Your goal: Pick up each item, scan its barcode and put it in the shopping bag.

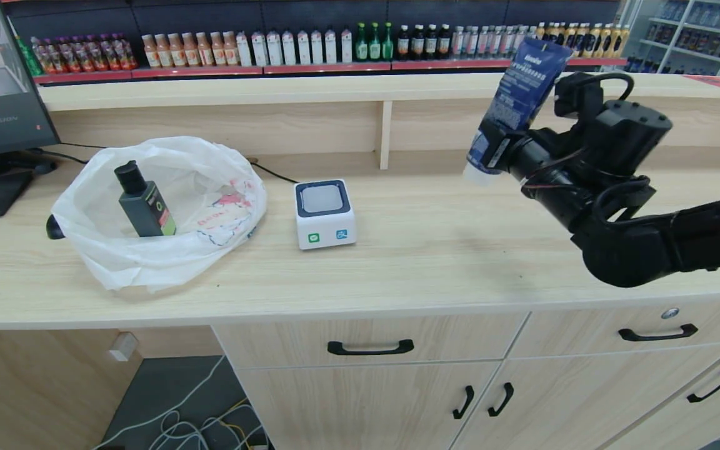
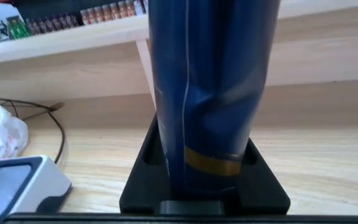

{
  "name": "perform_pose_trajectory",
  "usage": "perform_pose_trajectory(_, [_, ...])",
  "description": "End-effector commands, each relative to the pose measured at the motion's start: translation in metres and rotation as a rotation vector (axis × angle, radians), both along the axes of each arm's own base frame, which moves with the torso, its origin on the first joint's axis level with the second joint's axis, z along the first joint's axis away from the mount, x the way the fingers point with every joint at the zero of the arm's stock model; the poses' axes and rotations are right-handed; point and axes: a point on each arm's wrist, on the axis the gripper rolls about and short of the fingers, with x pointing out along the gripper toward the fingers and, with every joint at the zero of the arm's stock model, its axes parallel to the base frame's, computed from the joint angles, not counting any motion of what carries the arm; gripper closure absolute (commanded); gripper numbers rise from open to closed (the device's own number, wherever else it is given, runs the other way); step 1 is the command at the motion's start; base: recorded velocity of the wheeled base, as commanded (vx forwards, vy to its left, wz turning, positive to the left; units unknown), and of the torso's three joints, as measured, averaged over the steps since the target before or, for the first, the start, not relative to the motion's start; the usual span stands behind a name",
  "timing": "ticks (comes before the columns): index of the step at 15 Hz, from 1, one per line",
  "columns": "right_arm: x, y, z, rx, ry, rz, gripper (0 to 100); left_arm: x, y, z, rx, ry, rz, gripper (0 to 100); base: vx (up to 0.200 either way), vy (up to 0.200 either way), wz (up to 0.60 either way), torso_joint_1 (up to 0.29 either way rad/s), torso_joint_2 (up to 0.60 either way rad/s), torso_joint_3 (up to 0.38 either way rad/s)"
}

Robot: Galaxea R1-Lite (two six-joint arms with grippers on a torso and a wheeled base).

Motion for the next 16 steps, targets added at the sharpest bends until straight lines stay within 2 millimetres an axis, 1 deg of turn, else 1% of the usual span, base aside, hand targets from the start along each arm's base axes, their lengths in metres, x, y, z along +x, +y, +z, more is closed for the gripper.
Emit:
perform_pose_trajectory(1, [-0.032,-0.009,0.033,0.026,-0.068,0.013,100,0.000,0.000,0.000,0.000,0.000,0.001,0,0.000,0.000,0.00,0.000,0.00,0.000])
perform_pose_trajectory(2, [-0.056,-0.013,0.041,0.019,-0.082,0.049,100,0.000,0.000,0.000,0.000,0.000,0.001,0,0.000,0.000,0.00,0.000,0.00,0.000])
perform_pose_trajectory(3, [-0.073,-0.012,0.045,0.011,-0.086,0.074,100,0.000,0.000,0.000,0.000,0.000,0.001,0,0.000,0.000,0.00,0.000,0.00,0.000])
perform_pose_trajectory(5, [-0.110,-0.007,0.041,0.007,-0.065,0.132,100,0.000,0.000,0.000,0.000,0.000,0.001,0,0.000,0.000,0.00,0.000,0.00,0.000])
perform_pose_trajectory(7, [-0.134,-0.014,0.031,-0.004,-0.034,0.149,100,0.000,0.000,0.000,-0.002,0.000,0.001,0,0.000,0.000,0.00,0.000,0.00,0.000])
perform_pose_trajectory(8, [-0.141,-0.017,0.029,-0.004,-0.029,0.154,100,0.000,0.000,0.000,0.000,0.000,0.001,0,0.000,0.000,0.00,0.000,0.00,0.000])
perform_pose_trajectory(9, [-0.160,-0.022,0.021,-0.005,-0.008,0.172,100,0.000,0.000,0.000,0.000,0.000,0.001,0,0.000,0.000,0.00,0.000,0.00,0.000])
perform_pose_trajectory(10, [-0.173,-0.027,0.011,-0.007,0.020,0.182,100,0.000,0.000,0.000,0.000,0.000,0.001,0,0.000,0.000,0.00,0.000,0.00,0.000])
perform_pose_trajectory(12, [-0.202,-0.037,-0.017,-0.025,0.087,0.205,100,0.000,0.000,0.000,0.000,0.000,0.001,0,0.000,0.000,0.00,0.000,0.00,0.000])
perform_pose_trajectory(13, [-0.215,-0.037,-0.028,-0.035,0.110,0.245,100,0.000,0.000,0.000,0.000,0.000,0.001,0,0.000,0.000,0.00,0.000,0.00,0.000])
perform_pose_trajectory(14, [-0.226,-0.035,-0.034,-0.039,0.120,0.287,100,0.000,0.000,0.000,0.000,0.000,0.001,0,0.000,0.000,0.00,0.000,0.00,0.000])
perform_pose_trajectory(16, [-0.239,-0.028,-0.041,-0.039,0.146,0.366,100,0.000,0.000,0.000,0.000,0.000,0.001,0,0.000,0.000,0.00,0.000,0.00,0.000])
